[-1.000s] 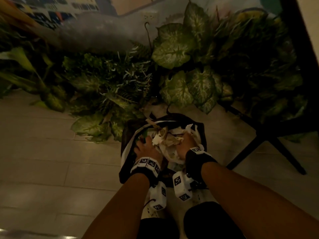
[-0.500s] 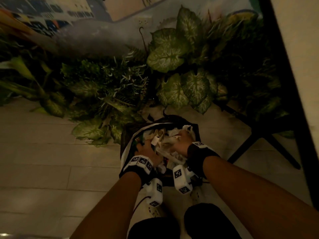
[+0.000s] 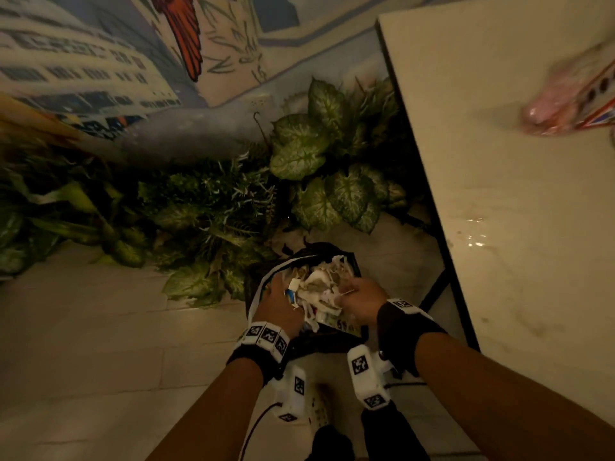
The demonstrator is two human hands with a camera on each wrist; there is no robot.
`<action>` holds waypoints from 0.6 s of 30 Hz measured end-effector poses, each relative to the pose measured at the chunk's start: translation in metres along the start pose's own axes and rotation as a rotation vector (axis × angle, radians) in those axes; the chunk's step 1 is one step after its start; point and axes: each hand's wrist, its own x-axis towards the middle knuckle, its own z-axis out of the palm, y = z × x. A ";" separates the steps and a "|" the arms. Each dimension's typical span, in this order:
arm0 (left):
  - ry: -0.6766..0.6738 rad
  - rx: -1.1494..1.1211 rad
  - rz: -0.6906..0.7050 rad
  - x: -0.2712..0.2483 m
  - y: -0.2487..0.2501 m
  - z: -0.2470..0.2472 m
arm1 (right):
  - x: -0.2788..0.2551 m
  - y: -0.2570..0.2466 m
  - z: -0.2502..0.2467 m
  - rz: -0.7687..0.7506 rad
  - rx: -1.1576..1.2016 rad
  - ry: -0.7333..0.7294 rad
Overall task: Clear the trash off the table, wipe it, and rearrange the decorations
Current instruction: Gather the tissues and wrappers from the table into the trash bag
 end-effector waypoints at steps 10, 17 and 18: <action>-0.006 0.016 0.219 -0.073 0.071 -0.052 | -0.158 0.004 -0.081 -0.299 -0.144 0.054; 0.034 -0.034 0.438 -0.114 0.162 -0.041 | -0.234 0.047 -0.184 -0.400 -0.237 0.166; 0.033 -0.042 0.456 -0.121 0.177 -0.035 | -0.242 0.057 -0.202 -0.394 -0.246 0.185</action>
